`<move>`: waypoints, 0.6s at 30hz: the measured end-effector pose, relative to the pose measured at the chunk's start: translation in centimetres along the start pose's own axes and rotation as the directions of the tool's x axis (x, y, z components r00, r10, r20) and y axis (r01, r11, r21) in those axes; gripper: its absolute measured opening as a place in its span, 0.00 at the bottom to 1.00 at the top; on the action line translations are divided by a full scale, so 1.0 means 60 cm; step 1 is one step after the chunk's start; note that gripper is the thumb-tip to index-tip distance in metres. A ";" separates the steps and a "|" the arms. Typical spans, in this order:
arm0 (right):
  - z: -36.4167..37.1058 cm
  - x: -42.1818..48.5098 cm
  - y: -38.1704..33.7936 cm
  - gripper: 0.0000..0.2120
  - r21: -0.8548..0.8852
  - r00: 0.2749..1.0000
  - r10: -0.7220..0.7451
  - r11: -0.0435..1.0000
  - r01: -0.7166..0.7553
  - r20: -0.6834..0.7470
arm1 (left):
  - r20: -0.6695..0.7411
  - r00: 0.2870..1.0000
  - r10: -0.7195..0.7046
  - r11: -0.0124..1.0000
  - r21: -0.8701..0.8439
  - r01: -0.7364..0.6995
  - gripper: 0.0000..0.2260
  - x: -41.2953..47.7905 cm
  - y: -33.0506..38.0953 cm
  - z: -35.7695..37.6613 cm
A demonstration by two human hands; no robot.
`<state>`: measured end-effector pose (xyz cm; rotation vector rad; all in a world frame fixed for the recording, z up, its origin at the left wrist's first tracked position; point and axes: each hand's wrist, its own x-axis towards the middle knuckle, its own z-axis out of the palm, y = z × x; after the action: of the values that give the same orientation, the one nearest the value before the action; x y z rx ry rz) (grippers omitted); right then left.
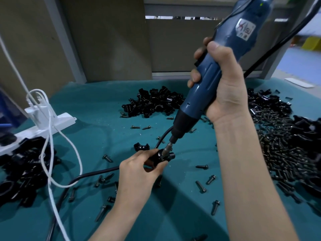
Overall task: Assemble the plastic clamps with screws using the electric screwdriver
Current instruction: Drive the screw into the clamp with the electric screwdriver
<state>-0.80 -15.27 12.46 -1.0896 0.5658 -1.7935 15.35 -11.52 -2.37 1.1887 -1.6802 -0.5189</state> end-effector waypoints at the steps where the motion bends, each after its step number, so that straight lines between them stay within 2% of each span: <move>1: 0.001 -0.001 0.001 0.07 -0.004 1.000 -0.006 1.000 0.006 0.015 | 0.002 1.000 0.001 1.000 0.004 -0.001 0.13 0.000 0.000 0.000; 11: 0.004 -0.001 0.001 0.04 0.086 0.991 -0.024 0.996 0.013 0.131 | -0.006 0.995 -0.096 0.991 -0.089 0.095 0.12 0.003 -0.001 -0.008; 14: -0.002 0.001 -0.001 0.07 0.041 0.979 -0.047 0.998 0.039 0.198 | -0.005 0.994 -0.109 0.989 -0.101 0.108 0.13 0.015 -0.004 -0.020; 16: -0.003 -0.001 0.008 0.09 0.044 0.976 0.016 0.999 -0.026 0.219 | 0.040 0.984 -0.176 0.981 -0.081 0.179 0.14 0.021 -0.014 -0.016; 18: -0.009 -0.002 0.023 0.05 0.171 0.982 0.067 0.980 -0.098 0.179 | 0.089 0.969 -0.230 0.972 -0.020 0.232 0.19 0.018 -0.028 -0.010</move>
<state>-0.59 -15.85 11.11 -1.0682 0.3337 -1.6249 16.57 -13.08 -2.90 1.3654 -1.6082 -0.7460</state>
